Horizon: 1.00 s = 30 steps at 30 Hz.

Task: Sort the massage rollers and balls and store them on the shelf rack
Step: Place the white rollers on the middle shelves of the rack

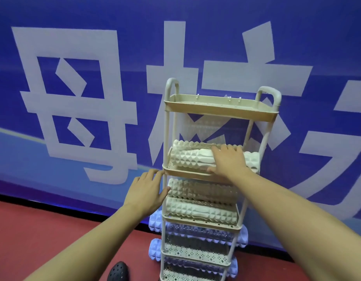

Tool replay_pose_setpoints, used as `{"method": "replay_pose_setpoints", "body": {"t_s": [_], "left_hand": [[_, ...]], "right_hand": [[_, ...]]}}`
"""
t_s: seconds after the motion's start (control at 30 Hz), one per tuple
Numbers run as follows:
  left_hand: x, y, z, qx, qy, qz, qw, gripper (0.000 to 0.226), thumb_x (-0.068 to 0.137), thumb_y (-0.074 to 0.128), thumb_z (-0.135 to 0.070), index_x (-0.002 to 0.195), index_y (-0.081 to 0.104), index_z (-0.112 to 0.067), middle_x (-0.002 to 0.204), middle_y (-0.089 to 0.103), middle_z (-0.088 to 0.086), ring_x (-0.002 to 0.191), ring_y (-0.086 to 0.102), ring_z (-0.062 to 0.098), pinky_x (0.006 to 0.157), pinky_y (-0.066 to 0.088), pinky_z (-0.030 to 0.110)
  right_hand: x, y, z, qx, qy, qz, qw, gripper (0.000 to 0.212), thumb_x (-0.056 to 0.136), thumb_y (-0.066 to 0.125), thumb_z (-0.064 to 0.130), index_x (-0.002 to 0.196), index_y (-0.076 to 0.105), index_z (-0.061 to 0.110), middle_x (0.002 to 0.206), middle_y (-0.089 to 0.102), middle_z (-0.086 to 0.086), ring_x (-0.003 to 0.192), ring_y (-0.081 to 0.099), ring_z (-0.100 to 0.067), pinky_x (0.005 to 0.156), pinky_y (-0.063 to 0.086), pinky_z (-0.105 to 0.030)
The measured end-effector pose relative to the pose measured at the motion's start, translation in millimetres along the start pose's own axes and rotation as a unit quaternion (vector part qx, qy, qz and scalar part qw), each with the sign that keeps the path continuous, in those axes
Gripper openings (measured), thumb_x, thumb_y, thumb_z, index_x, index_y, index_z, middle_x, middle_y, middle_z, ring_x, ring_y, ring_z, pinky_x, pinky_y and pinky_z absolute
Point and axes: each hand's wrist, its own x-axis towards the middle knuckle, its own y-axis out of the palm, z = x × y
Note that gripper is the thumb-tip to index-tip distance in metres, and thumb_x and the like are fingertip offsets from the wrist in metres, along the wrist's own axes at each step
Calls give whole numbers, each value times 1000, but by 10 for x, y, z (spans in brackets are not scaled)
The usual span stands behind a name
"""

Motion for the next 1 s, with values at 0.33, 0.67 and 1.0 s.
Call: {"method": "replay_pose_setpoints", "body": {"t_s": [0.33,0.67,1.0], "left_hand": [[-14,240,-41,-1,-7,47,999,61,101,34,-59,151,33,-23,144,46,0,124,51,24,96,45,38],[26,432,-175,-29,-6,74,997,61,102,33,-59,151,32,-24,146,43,-1,126,49,23,97,45,39],[-213,733,-361,-76,4,76,994,58,101,35,-59,147,40,-24,147,44,-2,127,49,24,102,41,39]], "right_hand": [[236,464,11,90,-18,73,993,61,97,47,59,147,36,26,141,54,-10,126,51,-34,104,33,-48],[158,722,15,159,-5,17,987,56,104,34,55,154,28,30,139,43,-16,123,41,-36,107,32,-46],[-633,978,187,298,0,-227,927,46,104,41,41,143,50,18,153,42,-3,143,35,-24,121,22,-43]]}}
